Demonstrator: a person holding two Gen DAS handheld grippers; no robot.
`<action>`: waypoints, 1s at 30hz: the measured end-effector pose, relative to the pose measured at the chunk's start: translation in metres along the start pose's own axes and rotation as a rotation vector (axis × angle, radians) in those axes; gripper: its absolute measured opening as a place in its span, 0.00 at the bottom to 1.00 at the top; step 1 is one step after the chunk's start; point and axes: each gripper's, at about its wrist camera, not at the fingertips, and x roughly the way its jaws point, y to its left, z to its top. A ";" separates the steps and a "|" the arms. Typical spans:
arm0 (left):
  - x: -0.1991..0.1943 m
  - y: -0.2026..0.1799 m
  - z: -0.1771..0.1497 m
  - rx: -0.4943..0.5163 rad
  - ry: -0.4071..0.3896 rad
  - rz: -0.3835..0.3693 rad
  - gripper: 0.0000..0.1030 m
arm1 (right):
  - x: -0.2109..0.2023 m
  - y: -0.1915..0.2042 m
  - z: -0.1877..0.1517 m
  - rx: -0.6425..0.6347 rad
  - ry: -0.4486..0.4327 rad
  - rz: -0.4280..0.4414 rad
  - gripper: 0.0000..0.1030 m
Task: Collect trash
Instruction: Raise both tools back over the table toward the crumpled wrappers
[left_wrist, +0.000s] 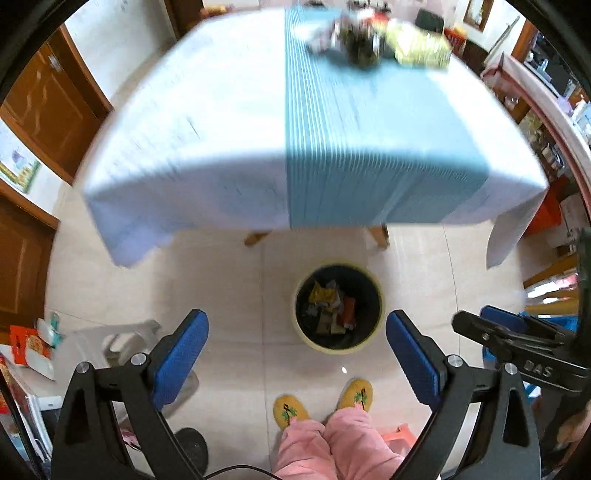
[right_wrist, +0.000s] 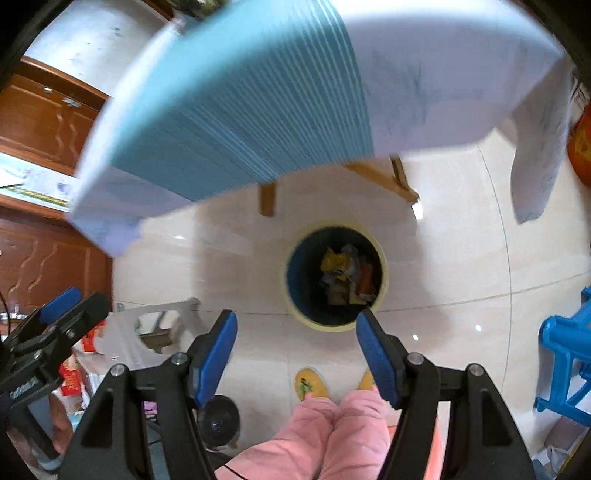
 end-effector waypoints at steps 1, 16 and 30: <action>-0.018 0.002 0.004 -0.007 -0.027 0.015 0.93 | -0.013 0.004 0.001 -0.006 -0.014 0.017 0.65; -0.159 -0.006 0.044 -0.054 -0.174 0.025 0.93 | -0.179 0.052 0.030 -0.173 -0.262 0.120 0.65; -0.170 -0.008 0.112 -0.034 -0.217 0.067 0.92 | -0.187 0.058 0.089 -0.181 -0.272 0.136 0.65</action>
